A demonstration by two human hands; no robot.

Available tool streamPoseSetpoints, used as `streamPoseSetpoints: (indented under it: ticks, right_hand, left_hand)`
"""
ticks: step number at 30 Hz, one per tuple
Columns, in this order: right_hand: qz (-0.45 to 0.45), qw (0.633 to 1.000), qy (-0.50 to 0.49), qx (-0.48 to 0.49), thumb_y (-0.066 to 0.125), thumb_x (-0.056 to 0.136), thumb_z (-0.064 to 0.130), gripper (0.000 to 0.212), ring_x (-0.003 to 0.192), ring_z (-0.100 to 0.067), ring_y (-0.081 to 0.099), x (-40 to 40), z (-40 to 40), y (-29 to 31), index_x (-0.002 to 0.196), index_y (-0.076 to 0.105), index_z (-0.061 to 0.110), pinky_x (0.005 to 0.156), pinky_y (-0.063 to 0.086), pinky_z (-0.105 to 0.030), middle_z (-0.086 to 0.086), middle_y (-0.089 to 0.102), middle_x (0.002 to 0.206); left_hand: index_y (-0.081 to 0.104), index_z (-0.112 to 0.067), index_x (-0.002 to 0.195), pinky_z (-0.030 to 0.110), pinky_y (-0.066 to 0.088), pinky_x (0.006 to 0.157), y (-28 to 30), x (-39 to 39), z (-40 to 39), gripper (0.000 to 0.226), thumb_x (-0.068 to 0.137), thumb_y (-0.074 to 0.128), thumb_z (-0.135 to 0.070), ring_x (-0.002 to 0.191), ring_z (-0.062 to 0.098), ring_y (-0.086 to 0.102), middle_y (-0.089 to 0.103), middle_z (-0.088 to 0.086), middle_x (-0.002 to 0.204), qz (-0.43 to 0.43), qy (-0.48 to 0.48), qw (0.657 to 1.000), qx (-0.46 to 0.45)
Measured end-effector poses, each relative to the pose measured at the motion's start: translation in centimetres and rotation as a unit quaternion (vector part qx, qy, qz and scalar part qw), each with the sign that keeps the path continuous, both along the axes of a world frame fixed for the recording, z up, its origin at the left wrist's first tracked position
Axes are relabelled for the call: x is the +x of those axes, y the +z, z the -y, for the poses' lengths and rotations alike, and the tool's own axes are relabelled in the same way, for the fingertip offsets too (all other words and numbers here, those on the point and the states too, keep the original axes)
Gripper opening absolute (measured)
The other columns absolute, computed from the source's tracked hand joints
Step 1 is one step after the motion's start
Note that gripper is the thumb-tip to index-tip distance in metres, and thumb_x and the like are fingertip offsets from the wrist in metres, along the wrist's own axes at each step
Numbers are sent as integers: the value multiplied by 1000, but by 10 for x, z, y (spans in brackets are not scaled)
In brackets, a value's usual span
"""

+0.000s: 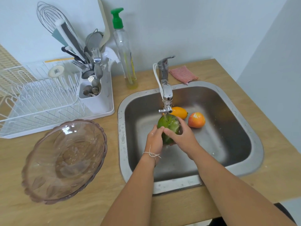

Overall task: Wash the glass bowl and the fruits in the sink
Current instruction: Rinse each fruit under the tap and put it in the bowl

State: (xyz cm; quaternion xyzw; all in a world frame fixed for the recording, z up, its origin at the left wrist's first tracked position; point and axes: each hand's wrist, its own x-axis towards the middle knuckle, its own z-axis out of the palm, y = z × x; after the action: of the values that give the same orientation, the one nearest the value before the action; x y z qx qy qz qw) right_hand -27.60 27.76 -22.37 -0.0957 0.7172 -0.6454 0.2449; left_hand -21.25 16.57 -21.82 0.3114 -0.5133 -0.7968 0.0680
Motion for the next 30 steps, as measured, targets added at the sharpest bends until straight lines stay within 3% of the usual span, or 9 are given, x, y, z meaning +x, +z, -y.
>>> streamPoseSetpoints:
  ticks: [5,7,10,12,15,18,21,26,30]
  right_hand:
    - [50,992,-113,-30,56,103,32,19,99,-29,72,-6,0,7,121,60,28,59,63,-37,-14,69,118]
    - [40,994,-100,-30,60,102,31,20,86,-25,73,-5,-2,9,121,56,26,53,61,-37,-17,68,116]
    - [28,998,-29,-55,79,89,28,56,90,-17,73,2,-4,8,133,46,28,57,60,-39,-9,64,124]
    - [7,998,7,-57,82,86,27,67,101,-16,68,6,-4,7,141,43,31,63,58,-26,-3,62,128]
    - [-34,998,-7,-53,69,97,27,45,99,-17,63,3,-2,7,138,51,35,65,53,-17,-3,63,123]
    - [-63,997,-38,-38,62,100,35,27,103,-21,64,-2,-3,6,123,57,48,79,57,-32,0,65,118]
    - [-21,996,-31,-83,69,97,23,37,103,-15,66,1,-3,8,129,52,33,79,57,-25,-6,65,122]
    - [21,993,-70,-89,66,99,26,33,103,-15,65,-1,-1,12,131,58,28,66,57,-19,-5,66,119]
    - [2,992,-122,-20,56,103,36,16,107,-24,64,-8,0,4,108,70,42,90,59,-44,2,66,106]
  left_hand:
    - [55,-25,128,36,54,63,4,0,-4,28,103,44,-20,94,29,66,67,17,118,14,5,1000,21]
    - [53,-26,128,33,53,56,7,1,-5,26,106,41,-21,83,26,66,68,15,112,11,7,999,40]
    - [62,-6,124,32,52,52,10,3,-5,33,106,42,-25,76,29,65,67,27,107,1,1,998,67]
    - [61,-2,125,34,52,54,12,4,-5,40,103,47,-32,77,33,65,67,31,107,3,-8,996,92]
    - [63,0,118,30,47,48,14,5,-3,41,100,53,-36,62,28,58,67,21,85,12,-4,992,122]
    - [66,-5,106,29,45,47,19,7,-4,33,94,62,-35,54,23,53,65,13,74,9,-22,990,137]
    - [67,-7,104,28,44,48,22,9,-6,30,91,65,-34,54,21,51,65,12,78,4,-60,988,145]
    - [67,-7,118,30,46,50,19,9,-9,66,93,47,-65,49,22,51,69,20,92,48,-125,984,121]
    - [70,-9,104,31,51,51,19,9,-10,79,94,27,-75,49,25,55,74,23,90,109,-98,986,77]
